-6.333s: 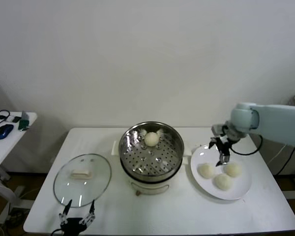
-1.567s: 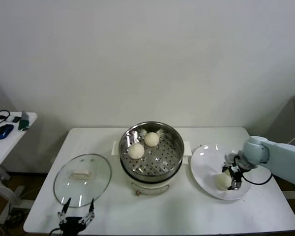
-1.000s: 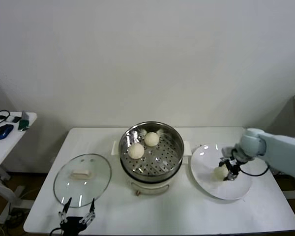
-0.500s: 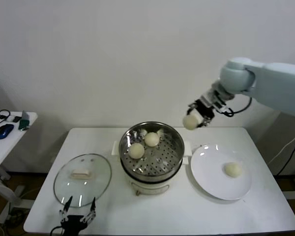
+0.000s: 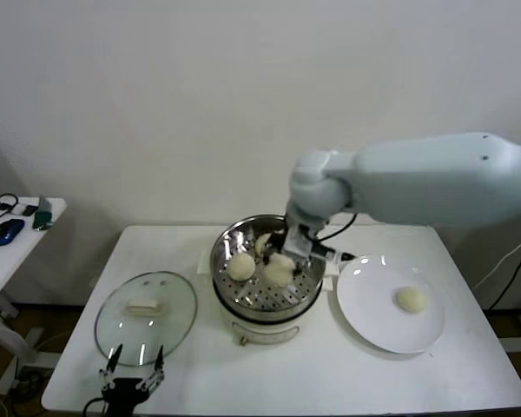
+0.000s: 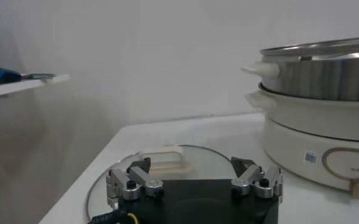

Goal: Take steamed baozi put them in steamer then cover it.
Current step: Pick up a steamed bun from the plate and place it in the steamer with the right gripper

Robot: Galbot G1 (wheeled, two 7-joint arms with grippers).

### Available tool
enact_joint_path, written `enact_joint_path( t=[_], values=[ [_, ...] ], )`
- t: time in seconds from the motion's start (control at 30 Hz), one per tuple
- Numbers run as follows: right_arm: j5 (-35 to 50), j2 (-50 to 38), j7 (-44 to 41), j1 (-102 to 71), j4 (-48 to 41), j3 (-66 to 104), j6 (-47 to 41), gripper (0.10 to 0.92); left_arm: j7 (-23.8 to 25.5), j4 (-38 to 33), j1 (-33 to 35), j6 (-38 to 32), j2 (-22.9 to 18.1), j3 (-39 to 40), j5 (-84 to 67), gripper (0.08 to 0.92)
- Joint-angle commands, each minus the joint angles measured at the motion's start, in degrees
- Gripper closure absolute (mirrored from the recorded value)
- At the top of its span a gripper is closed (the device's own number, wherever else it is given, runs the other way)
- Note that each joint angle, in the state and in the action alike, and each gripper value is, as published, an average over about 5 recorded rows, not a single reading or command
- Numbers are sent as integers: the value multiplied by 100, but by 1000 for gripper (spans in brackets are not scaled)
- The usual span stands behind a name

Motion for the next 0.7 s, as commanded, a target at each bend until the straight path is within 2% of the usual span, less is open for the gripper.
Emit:
enact_joint_path(
  t=[0.03, 0.47, 0.57, 0.7],
  values=[
    [-829, 858, 202, -1152, -777, -55, 192, 381, -5, 25, -16, 7, -9, -63, -60, 177],
    [-672, 943, 107, -1384, -1286, 73, 382, 375, -8, 91, -28, 1, -32, -56, -69, 177],
    [-484, 829, 77, -1227, -1286, 174, 446, 345, -7, 99, -34, 2, -33, -55, -64, 177],
    [91, 427, -355, -605, -1319, 308, 610, 255, -8, 90, -24, 2, -43, -57, -43, 177]
  ],
)
